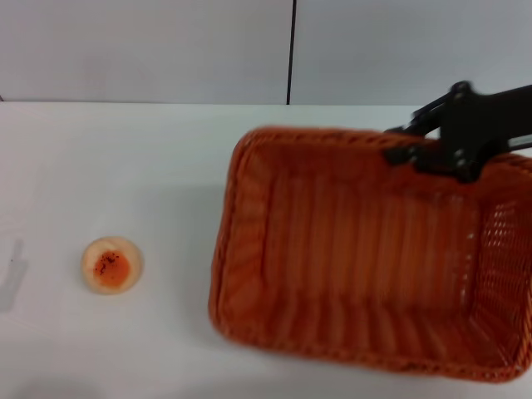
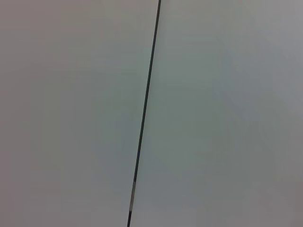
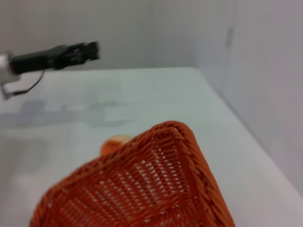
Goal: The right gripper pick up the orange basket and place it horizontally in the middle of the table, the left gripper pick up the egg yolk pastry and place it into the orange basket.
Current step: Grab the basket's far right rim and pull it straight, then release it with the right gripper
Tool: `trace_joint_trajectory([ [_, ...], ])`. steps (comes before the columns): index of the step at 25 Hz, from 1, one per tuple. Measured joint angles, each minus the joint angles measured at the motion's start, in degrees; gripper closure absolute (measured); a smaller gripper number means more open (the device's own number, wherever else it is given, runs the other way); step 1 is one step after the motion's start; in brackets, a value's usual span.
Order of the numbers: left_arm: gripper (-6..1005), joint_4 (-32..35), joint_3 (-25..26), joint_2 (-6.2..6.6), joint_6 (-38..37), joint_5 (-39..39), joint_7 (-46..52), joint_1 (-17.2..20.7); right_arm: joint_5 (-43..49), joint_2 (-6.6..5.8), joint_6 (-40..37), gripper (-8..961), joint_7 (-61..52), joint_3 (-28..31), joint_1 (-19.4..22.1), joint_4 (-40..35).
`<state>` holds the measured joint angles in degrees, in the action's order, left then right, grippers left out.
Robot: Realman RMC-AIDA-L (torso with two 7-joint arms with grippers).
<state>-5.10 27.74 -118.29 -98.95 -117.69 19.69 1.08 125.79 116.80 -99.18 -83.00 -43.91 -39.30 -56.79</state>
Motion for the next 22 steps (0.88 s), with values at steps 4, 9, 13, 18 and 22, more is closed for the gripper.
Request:
trace_joint_trajectory([
  [4,175,0.1,-0.4,-0.06,0.0,0.0,-0.2,0.6,-0.2,0.55,1.5,790,2.8,-4.0,-1.1,2.4],
  [9,175,0.4,-1.0,-0.12,-0.1,0.0,-0.2,0.7,-0.3,0.86,2.0,790,7.6,-4.8,-2.5,4.7],
  [13,175,0.5,-1.2,-0.14,-0.5,0.1,-0.2,0.8,-0.5,1.21,2.2,790,11.5,-5.4,-2.9,4.9],
  [18,176,0.5,-1.2,-0.11,-0.6,0.2,-0.2,0.7,-1.8,1.44,5.6,790,11.9,-5.2,-3.7,7.0],
  [22,176,0.5,-1.2,-0.11,-0.7,0.2,-0.2,0.6,-3.7,1.67,9.6,790,11.9,-5.9,-3.7,8.7],
])
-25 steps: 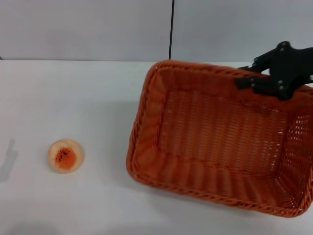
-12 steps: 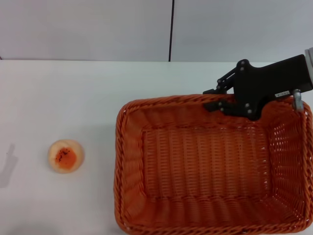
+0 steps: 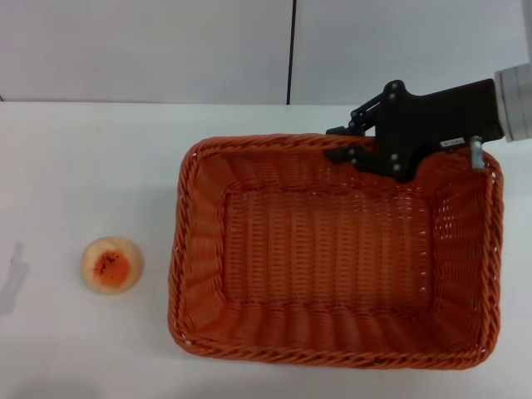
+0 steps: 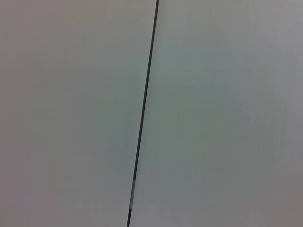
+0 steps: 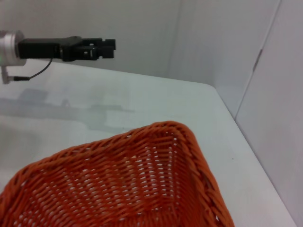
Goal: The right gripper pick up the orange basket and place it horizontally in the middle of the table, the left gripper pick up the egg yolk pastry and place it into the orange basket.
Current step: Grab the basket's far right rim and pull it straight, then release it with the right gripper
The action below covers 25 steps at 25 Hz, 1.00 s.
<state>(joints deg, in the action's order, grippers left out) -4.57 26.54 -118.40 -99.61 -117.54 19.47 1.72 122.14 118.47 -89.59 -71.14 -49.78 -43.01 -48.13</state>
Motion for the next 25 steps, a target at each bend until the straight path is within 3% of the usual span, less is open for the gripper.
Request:
trace_joint_trajectory([
  [10,176,-0.3,0.6,0.00,1.1,0.3,-0.6,-0.6,-0.9,-0.04,4.9,790,-0.4,-3.5,-2.6,6.8],
  [25,177,0.0,1.2,0.11,1.5,0.3,-0.7,-1.5,-1.3,0.02,8.2,773,-0.4,-4.8,-2.8,8.4],
])
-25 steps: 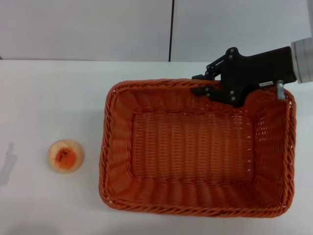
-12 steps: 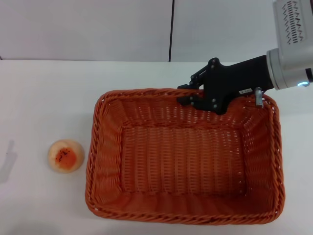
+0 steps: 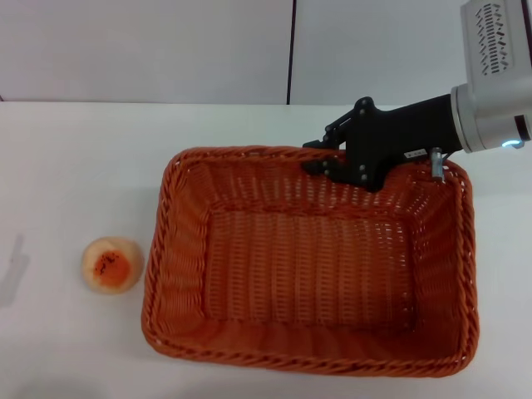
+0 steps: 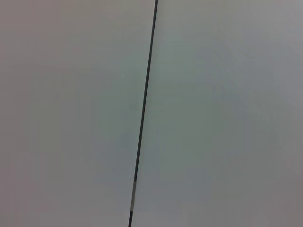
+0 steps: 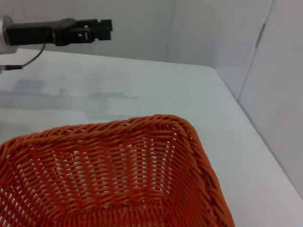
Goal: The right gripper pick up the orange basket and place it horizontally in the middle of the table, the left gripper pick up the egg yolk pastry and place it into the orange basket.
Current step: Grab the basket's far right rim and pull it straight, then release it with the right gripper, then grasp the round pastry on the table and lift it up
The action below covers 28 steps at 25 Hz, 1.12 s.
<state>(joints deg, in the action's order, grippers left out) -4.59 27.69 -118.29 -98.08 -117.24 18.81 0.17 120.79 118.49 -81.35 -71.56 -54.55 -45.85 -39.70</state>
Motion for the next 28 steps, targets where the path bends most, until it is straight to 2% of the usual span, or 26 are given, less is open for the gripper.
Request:
trace_joint_trajectory([
  [11,177,0.6,0.1,0.01,0.2,0.0,0.1,-0.2,-3.5,0.21,2.2,712,-1.7,0.2,0.6,2.4],
  [16,178,0.8,0.1,0.05,-0.2,0.0,0.5,0.2,-4.7,0.20,0.4,684,-1.9,0.7,1.6,1.5],
  [22,178,1.7,0.0,0.20,-1.3,-0.1,1.3,0.2,-8.7,0.19,-3.4,434,-2.0,0.9,4.5,-1.5],
  [26,178,3.5,-0.2,0.29,-2.7,-0.3,3.7,-0.2,-14.6,0.13,-6.5,251,-3.2,1.0,8.8,-5.1],
  [27,178,6.9,-1.6,0.32,-4.0,-0.5,7.4,-1.3,-16.4,0.09,-7.4,247,-3.7,1.0,10.2,-6.1],
  [28,178,6.9,-1.6,0.32,-4.0,-0.5,7.4,-1.3,-18.6,0.08,-8.2,244,-4.2,1.0,11.8,-7.5],
])
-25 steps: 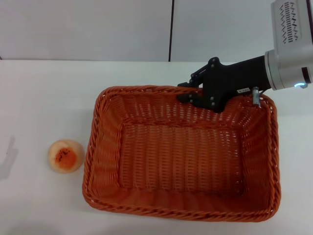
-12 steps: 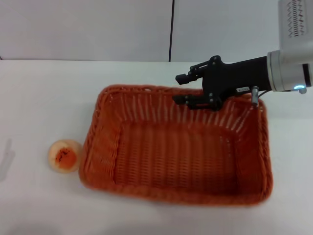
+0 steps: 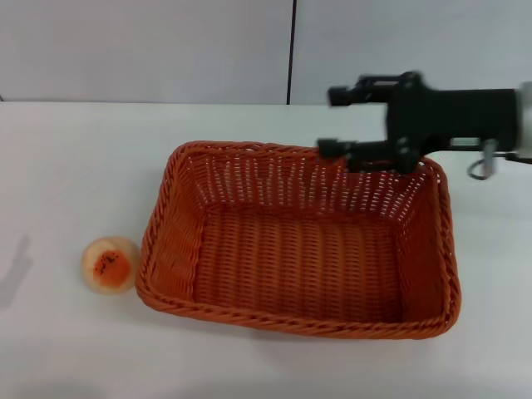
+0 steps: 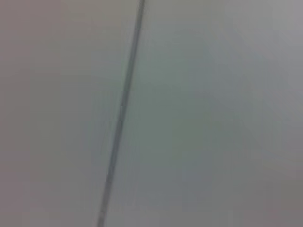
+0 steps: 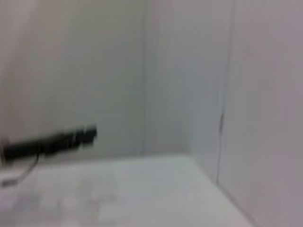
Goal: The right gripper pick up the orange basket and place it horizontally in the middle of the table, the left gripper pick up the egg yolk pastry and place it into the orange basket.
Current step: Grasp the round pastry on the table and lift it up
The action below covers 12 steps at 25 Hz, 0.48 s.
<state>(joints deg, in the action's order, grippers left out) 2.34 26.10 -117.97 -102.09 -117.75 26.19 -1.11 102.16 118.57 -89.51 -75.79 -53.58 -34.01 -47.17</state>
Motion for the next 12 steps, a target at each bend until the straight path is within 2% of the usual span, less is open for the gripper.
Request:
trace_joint_trajectory([
  [1,178,0.0,0.0,0.00,0.0,0.0,0.0,0.0,-2.3,0.01,-0.7,241,-0.6,0.0,1.7,-1.2],
  [2,178,3.0,-1.7,0.01,-0.9,-0.1,3.3,-1.0,-4.4,0.01,-1.4,237,-1.1,0.0,3.4,-2.3],
  [3,178,11.9,-9.5,0.09,-1.7,-0.2,12.4,-4.3,-6.4,0.00,-2.0,234,-1.3,0.0,4.9,-2.7],
  [5,178,13.7,-11.4,0.09,-1.7,-0.2,14.0,-4.9,-10.6,-0.17,-3.5,230,-1.4,0.6,8.0,-2.8],
  [6,178,16.0,-13.9,0.07,-1.7,-0.2,16.5,-5.6,-12.8,-0.18,-4.5,230,-1.2,1.4,9.4,-2.4],
  [7,178,20.1,-18.7,-0.02,-1.5,-0.2,20.9,-7.1,-14.6,-0.14,-5.5,230,-0.7,2.4,10.7,-2.1],
  [12,179,25.1,-27.5,-0.06,0.2,-0.2,25.9,-9.1,-17.7,0.04,-9.2,230,0.9,8.2,15.0,-0.5],
])
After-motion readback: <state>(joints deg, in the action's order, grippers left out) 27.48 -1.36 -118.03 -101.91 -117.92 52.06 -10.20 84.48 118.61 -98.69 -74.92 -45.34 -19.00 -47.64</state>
